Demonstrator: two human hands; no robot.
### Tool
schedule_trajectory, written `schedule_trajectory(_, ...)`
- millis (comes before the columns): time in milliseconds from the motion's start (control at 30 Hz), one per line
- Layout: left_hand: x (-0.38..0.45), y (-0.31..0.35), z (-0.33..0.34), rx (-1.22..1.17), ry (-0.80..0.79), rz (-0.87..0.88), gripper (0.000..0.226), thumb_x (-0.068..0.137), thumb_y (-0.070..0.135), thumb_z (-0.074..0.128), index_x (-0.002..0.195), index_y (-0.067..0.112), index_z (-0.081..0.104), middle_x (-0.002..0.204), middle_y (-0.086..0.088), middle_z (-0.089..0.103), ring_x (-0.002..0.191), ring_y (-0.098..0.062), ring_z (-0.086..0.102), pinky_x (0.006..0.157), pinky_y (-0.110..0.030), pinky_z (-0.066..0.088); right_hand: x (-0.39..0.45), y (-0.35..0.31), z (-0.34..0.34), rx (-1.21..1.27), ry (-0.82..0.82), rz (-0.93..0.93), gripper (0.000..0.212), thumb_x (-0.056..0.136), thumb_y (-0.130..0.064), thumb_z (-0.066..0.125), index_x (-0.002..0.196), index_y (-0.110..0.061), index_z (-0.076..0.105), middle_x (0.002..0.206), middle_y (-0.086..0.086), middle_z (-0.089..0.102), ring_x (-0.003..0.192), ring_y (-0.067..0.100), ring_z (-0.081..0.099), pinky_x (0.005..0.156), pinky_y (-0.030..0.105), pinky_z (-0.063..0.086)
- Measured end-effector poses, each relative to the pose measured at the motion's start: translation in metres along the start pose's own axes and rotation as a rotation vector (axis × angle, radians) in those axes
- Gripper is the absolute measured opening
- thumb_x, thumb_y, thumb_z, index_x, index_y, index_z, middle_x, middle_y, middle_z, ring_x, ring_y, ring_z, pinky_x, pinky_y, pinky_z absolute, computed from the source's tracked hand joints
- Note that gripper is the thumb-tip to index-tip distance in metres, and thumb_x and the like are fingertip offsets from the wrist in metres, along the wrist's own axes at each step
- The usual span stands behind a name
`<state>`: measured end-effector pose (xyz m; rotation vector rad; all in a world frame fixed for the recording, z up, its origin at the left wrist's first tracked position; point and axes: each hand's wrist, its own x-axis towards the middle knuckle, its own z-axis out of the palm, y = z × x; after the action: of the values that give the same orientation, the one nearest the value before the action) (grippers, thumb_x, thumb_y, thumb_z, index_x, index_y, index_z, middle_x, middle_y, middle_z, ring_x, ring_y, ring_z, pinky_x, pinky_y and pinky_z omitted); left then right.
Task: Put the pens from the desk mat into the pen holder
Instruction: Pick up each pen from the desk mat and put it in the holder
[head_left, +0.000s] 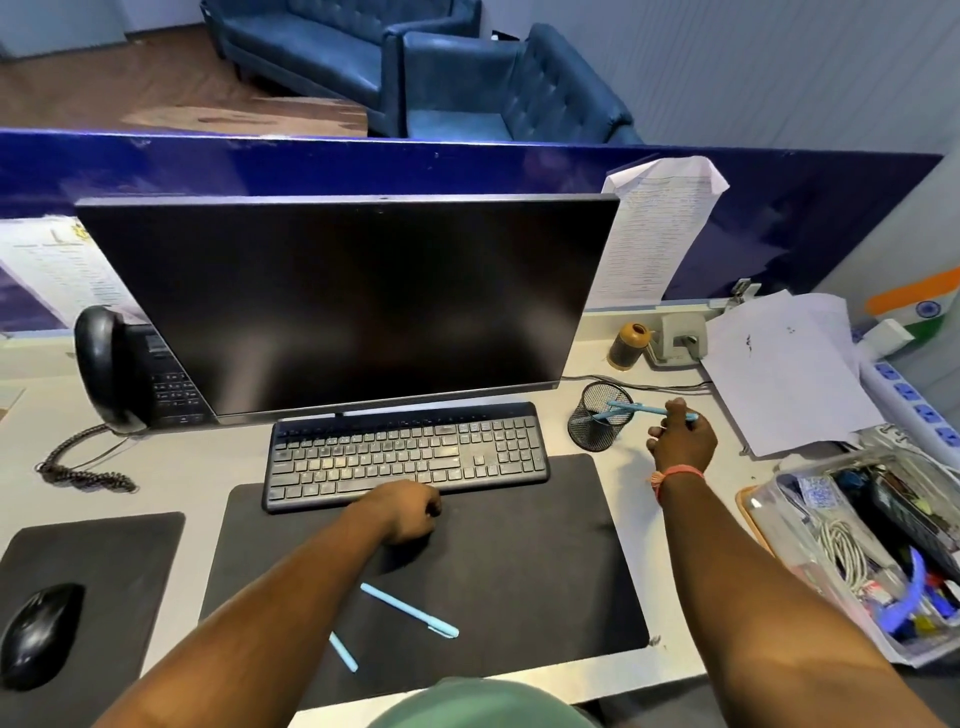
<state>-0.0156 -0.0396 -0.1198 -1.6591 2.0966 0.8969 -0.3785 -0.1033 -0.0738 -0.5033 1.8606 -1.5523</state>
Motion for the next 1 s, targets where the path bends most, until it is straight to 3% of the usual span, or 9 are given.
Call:
schedule_trajectory(133,-0.002,0.002,0.002,0.015,0.003,-0.008,0.042,0.089,0.034,0.053,0.130,0.030,0.060,0.131,-0.001,0.066,0.117,-0.025,0.061,0.095,-0.035,0.050,0.006,0.015,0.013,-0.266,-0.115,-0.127,0.043,0.106,-0.040,0.039,0.108,-0.007,0.068,0.086,0.011,0.062,0.076,0.028,0.057,0.076,0.041,0.051)
schedule_trajectory(233,-0.004,0.001,0.003,0.015,0.002,-0.011,0.041,0.089,0.035,0.052,0.129,0.031,0.060,0.130,-0.002,0.066,0.116,-0.025,0.061,0.096,-0.037,0.051,0.001,0.021,0.022,-0.427,-0.268,-0.133,0.039,0.107,-0.036,0.037,0.110,-0.011,0.066,0.110,0.015,0.066,0.099,0.036,0.061,0.094,0.045,0.049)
schedule_trajectory(333,-0.006,0.000,0.005,-0.001,0.001,-0.012,0.041,0.088,0.034,0.051,0.128,0.032,0.061,0.130,0.000,0.067,0.116,-0.025,0.062,0.095,-0.037,0.051,0.001,0.026,0.028,-0.516,-0.361,-0.113,0.031,0.105,-0.022,0.042,0.117,-0.007,0.067,0.123,0.018,0.065,0.113,0.038,0.059,0.100,0.040,0.046)
schedule_trajectory(500,-0.007,-0.002,0.007,-0.022,0.004,0.003,0.041,0.088,0.032,0.051,0.127,0.030,0.062,0.129,0.001,0.068,0.116,-0.024,0.062,0.096,-0.035,0.050,-0.002,0.031,0.023,-0.501,-0.324,-0.114,0.016,0.100,-0.021,0.055,0.109,-0.015,0.067,0.118,0.018,0.070,0.103,0.039,0.066,0.096,0.043,0.052)
schedule_trajectory(633,-0.009,-0.002,0.008,-0.023,0.009,0.017,0.040,0.089,0.031,0.051,0.128,0.028,0.062,0.131,0.001,0.067,0.117,-0.024,0.062,0.097,-0.035,0.050,-0.016,0.022,0.014,-0.419,-0.194,-0.116,0.025,0.101,-0.024,0.055,0.126,-0.024,0.057,0.123,0.013,0.066,0.108,0.034,0.064,0.087,0.032,0.049)
schedule_trajectory(767,-0.011,-0.007,0.009,-0.058,0.005,0.018,0.040,0.087,0.033,0.051,0.125,0.030,0.063,0.130,0.002,0.067,0.115,-0.023,0.062,0.097,-0.036,0.051,-0.042,0.021,0.001,-0.595,-0.111,-0.191,0.031,0.102,-0.028,0.050,0.133,-0.027,0.048,0.101,0.014,0.070,0.094,0.035,0.065,0.083,0.036,0.047)
schedule_trajectory(867,-0.012,-0.012,0.011,-0.145,0.015,0.010,0.038,0.085,0.034,0.053,0.121,0.032,0.065,0.125,0.003,0.069,0.111,-0.021,0.064,0.097,-0.038,0.052,-0.059,0.034,-0.003,-0.756,-0.210,-0.245,0.027,0.100,-0.029,0.051,0.126,-0.027,0.050,0.092,0.012,0.071,0.085,0.036,0.064,0.080,0.037,0.048)
schedule_trajectory(1000,-0.017,-0.024,0.017,-0.348,0.175,-0.035,0.025,0.089,0.024,0.057,0.108,0.024,0.072,0.112,0.002,0.075,0.103,-0.019,0.067,0.094,-0.034,0.053,-0.092,0.055,0.001,-0.867,-0.517,-0.252,0.009,0.093,-0.031,0.062,0.101,-0.028,0.061,0.086,0.005,0.069,0.082,0.031,0.065,0.076,0.032,0.048)
